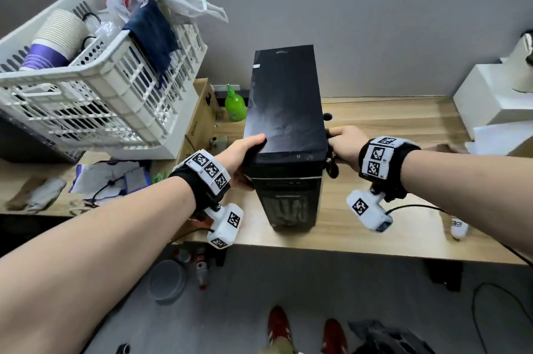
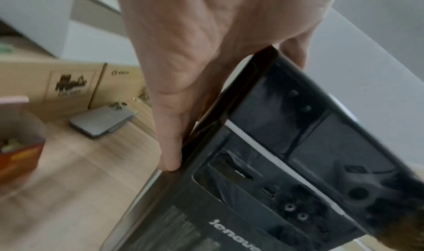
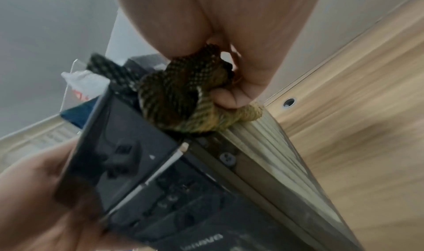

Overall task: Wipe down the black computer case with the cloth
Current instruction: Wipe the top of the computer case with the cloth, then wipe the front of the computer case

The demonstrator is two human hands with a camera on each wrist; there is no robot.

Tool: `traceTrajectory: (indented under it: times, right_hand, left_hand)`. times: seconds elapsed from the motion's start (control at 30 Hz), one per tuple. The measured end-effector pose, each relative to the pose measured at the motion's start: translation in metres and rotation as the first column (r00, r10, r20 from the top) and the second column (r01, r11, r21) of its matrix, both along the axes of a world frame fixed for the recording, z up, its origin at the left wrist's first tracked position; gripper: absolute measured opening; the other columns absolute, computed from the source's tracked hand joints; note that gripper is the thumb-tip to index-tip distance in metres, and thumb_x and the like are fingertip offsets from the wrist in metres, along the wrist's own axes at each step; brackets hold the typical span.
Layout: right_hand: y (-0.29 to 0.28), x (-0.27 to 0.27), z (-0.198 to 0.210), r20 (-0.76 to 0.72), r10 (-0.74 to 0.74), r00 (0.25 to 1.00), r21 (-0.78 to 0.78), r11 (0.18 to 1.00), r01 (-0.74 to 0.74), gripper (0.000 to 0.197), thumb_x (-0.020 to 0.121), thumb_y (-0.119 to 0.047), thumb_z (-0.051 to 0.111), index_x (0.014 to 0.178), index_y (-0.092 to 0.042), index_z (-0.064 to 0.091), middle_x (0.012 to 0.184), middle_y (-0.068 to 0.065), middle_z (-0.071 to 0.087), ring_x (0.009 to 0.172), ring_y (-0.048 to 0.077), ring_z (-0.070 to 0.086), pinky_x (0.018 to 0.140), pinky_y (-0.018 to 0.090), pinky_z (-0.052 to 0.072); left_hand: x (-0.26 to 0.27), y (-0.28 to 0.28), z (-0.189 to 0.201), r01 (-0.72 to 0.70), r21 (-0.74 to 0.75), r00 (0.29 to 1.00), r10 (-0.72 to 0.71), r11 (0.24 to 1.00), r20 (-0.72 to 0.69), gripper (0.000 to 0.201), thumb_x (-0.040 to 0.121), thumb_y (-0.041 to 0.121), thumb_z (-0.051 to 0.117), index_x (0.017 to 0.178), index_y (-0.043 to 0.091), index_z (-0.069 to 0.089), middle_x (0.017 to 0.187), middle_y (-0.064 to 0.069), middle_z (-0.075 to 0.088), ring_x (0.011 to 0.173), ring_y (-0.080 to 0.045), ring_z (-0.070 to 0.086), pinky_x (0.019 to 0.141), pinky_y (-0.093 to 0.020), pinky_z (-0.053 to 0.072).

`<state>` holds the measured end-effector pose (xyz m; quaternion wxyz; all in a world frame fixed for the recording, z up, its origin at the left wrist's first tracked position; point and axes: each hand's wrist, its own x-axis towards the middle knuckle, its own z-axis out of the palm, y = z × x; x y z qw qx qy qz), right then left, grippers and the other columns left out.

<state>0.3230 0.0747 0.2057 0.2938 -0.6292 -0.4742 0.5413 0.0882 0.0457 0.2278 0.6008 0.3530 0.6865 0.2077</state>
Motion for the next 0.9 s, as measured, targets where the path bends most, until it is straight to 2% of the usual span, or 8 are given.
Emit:
traceTrajectory:
  times: [0.13, 0.23, 0.47, 0.53, 0.63, 0.77, 0.83, 0.9]
  right_hand:
    - [0.007, 0.024, 0.009, 0.075, -0.03, 0.997, 0.047, 0.999, 0.026, 0.031, 0.08, 0.009, 0.046, 0.071, -0.007, 0.071, 0.044, 0.001, 0.055, 0.033, 0.013, 0.041, 0.035, 0.018, 0.033]
    - [0.017, 0.047, 0.019, 0.094, 0.001, 0.996, 0.041, 0.999, -0.005, 0.033, 0.075, 0.011, 0.043, 0.076, -0.003, 0.073, 0.051, 0.014, 0.054, 0.033, 0.021, 0.037, 0.034, 0.019, 0.031]
    - [0.02, 0.07, 0.021, 0.077, 0.015, 0.997, 0.005, 1.0, -0.015, 0.048, 0.073, 0.009, 0.043, 0.1, -0.015, 0.074, 0.07, 0.014, 0.067, 0.044, 0.024, 0.043, 0.036, 0.021, 0.033]
    - [0.022, 0.077, 0.005, 0.115, -0.055, 0.992, -0.007, 0.998, 0.056, 0.043, 0.077, 0.003, 0.05, 0.113, -0.012, 0.068, 0.085, 0.017, 0.07, 0.054, 0.027, 0.054, 0.043, 0.026, 0.045]
    - [0.011, 0.089, -0.029, 0.313, -0.176, 0.933, -0.045, 0.979, 0.2, 0.009, 0.081, -0.004, 0.056, 0.08, 0.001, 0.063, 0.074, 0.016, 0.063, 0.076, 0.032, 0.065, 0.066, 0.039, 0.058]
    - [-0.032, 0.085, -0.06, 0.362, -0.093, 0.927, -0.215, 0.96, 0.181, 0.01, 0.088, -0.002, 0.057, 0.091, 0.004, 0.064, 0.089, 0.022, 0.068, 0.098, 0.035, 0.062, 0.078, 0.033, 0.048]
    - [-0.046, 0.076, -0.077, 0.384, -0.061, 0.921, -0.278, 0.944, 0.178, 0.005, 0.085, -0.003, 0.064, 0.085, 0.001, 0.061, 0.09, 0.021, 0.064, 0.086, 0.029, 0.06, 0.073, 0.031, 0.044]
    - [-0.052, 0.068, -0.105, 0.313, -0.133, 0.94, -0.345, 0.907, 0.243, 0.011, 0.083, 0.0, 0.064, 0.074, -0.002, 0.057, 0.088, 0.022, 0.066, 0.068, 0.026, 0.059, 0.066, 0.034, 0.055]
  left_hand:
    - [0.022, 0.002, -0.002, 0.064, -0.054, 0.997, -0.061, 0.997, 0.047, 0.074, 0.061, 0.07, 0.062, 0.11, 0.014, 0.06, 0.121, -0.028, 0.064, 0.108, -0.044, 0.064, 0.099, -0.054, 0.048]
    - [0.046, 0.007, -0.002, 0.116, -0.075, 0.992, -0.112, 0.99, 0.049, 0.073, 0.074, 0.072, 0.058, 0.11, 0.008, 0.053, 0.105, -0.029, 0.064, 0.094, -0.042, 0.065, 0.1, -0.053, 0.047]
    - [0.059, 0.014, 0.007, 0.365, -0.133, 0.926, -0.374, 0.921, -0.052, 0.092, 0.079, 0.081, 0.041, 0.134, 0.008, 0.048, 0.123, -0.025, 0.062, 0.105, -0.038, 0.066, 0.11, -0.052, 0.033]
    - [0.057, 0.02, 0.011, 0.456, -0.096, 0.865, -0.466, 0.885, -0.183, 0.087, 0.076, 0.083, 0.039, 0.122, 0.011, 0.055, 0.116, -0.019, 0.066, 0.1, -0.036, 0.068, 0.101, -0.046, 0.044]
    - [0.06, 0.034, 0.014, 0.475, 0.148, 0.756, -0.317, 0.867, -0.572, 0.09, 0.068, 0.079, 0.049, 0.119, 0.005, 0.051, 0.117, -0.018, 0.062, 0.099, -0.035, 0.065, 0.083, -0.041, 0.052]
    - [0.077, 0.027, 0.017, 0.745, 0.408, 0.472, 0.016, 0.528, -0.882, 0.078, 0.08, 0.06, 0.046, 0.132, 0.002, 0.04, 0.128, -0.017, 0.046, 0.12, -0.034, 0.044, 0.105, -0.043, 0.037]
    - [0.085, 0.023, 0.008, 0.845, 0.387, 0.415, 0.006, 0.368, -0.91, 0.075, 0.081, 0.057, 0.032, 0.131, 0.002, 0.045, 0.127, -0.016, 0.047, 0.121, -0.034, 0.043, 0.109, -0.043, 0.033]
    - [0.088, 0.028, -0.003, 0.856, 0.377, 0.42, -0.051, 0.353, -0.906, 0.07, 0.084, 0.052, 0.029, 0.133, 0.005, 0.046, 0.129, -0.014, 0.046, 0.122, -0.033, 0.042, 0.11, -0.043, 0.032]
